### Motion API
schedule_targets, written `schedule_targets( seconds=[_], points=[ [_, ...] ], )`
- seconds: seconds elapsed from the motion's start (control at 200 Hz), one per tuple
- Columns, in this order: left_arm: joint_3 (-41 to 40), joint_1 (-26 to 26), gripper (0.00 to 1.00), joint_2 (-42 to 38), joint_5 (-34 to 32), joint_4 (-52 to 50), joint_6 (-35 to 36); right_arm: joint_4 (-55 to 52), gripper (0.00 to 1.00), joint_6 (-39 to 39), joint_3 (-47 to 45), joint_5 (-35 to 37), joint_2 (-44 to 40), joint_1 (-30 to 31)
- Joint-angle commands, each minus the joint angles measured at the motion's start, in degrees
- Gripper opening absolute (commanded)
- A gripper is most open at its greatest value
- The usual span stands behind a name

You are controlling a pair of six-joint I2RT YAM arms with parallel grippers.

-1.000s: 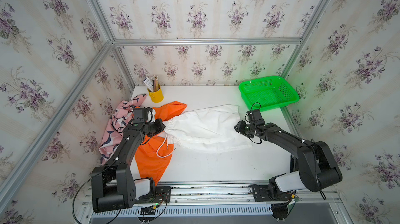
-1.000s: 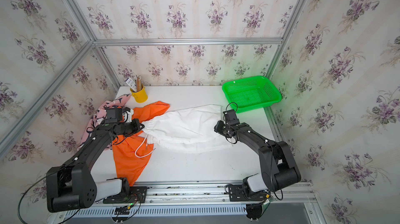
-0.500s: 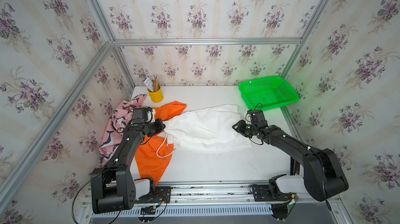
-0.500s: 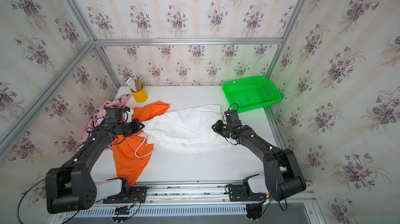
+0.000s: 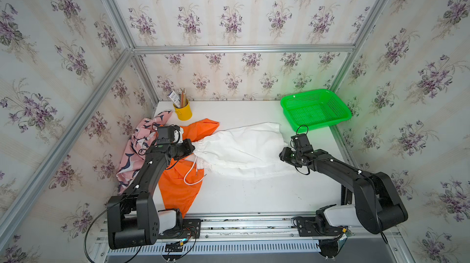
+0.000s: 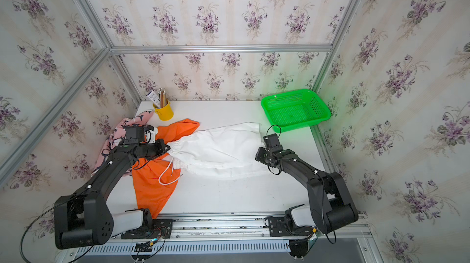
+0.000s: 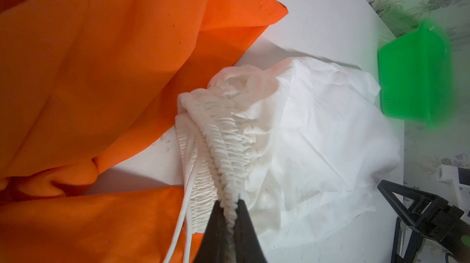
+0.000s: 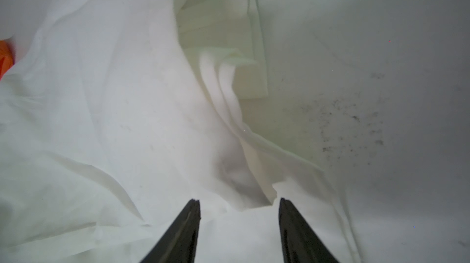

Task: Roll up the shorts
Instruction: Fold the shorts at the center of the board.

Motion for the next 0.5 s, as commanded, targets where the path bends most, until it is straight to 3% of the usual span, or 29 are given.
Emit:
schedule_targets(
  seconds=[0.0,0.21,0.495],
  points=[
    [0.64,-0.2,0.0,-0.05,-0.47,-0.11,-0.18,0.83,0.55,-0.42,-0.55,1.84,1.16,0.0],
    [0.92,-0.55,0.0,-0.11,-0.88,-0.65,-0.23,3.73,0.56,-0.63,-1.45,0.17,3.69,0.0],
    [1.08,-1.1,0.0,0.18,-1.18,-0.55,-0.53,9.02,0.44,-0.39,-1.96,-3.04,4.54,-0.11]
  ],
)
